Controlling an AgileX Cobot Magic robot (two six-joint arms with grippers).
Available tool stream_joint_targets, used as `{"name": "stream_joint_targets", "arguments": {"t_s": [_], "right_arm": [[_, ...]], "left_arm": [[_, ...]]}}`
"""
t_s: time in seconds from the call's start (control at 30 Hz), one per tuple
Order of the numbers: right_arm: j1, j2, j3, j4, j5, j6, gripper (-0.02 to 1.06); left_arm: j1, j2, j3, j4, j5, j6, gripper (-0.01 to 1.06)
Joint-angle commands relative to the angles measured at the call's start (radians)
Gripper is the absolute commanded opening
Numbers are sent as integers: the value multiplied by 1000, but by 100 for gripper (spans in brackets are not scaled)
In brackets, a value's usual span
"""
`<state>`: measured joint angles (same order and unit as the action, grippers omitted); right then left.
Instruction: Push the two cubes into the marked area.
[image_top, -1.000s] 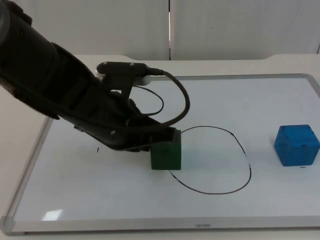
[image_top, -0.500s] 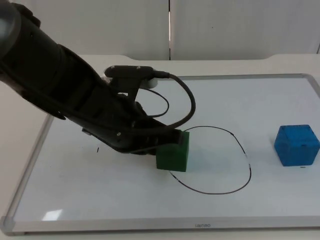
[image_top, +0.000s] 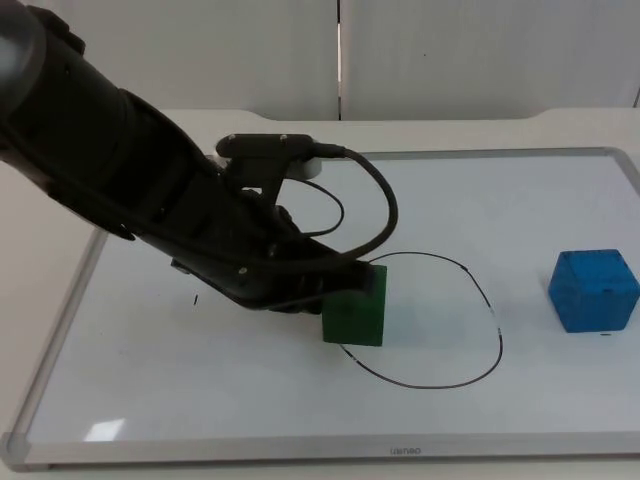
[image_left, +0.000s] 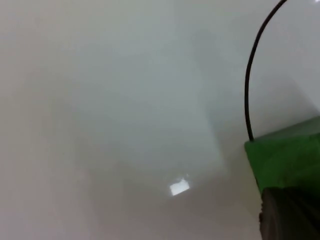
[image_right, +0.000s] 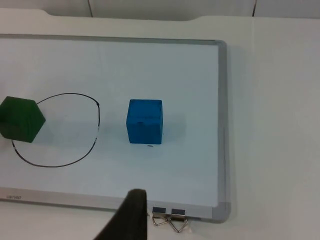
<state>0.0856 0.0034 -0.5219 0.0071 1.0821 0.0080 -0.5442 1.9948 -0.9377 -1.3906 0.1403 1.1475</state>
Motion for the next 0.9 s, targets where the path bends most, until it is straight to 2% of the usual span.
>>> {"name": "stream_joint_targets", "arguments": {"t_s": [0.0,0.27,0.87], "right_arm": [[-6,-3,7,-1,-4,-1,105],[-6,-3,7,-1,-4,-1,105],[-6,-3,7,-1,-4,-1,105]], "left_arm": [[-14,0,-7,-16,11,3,0],[-59,0,-7,-16,-41,3,0],[-61,11,-44,-11,4,3,0]]}}
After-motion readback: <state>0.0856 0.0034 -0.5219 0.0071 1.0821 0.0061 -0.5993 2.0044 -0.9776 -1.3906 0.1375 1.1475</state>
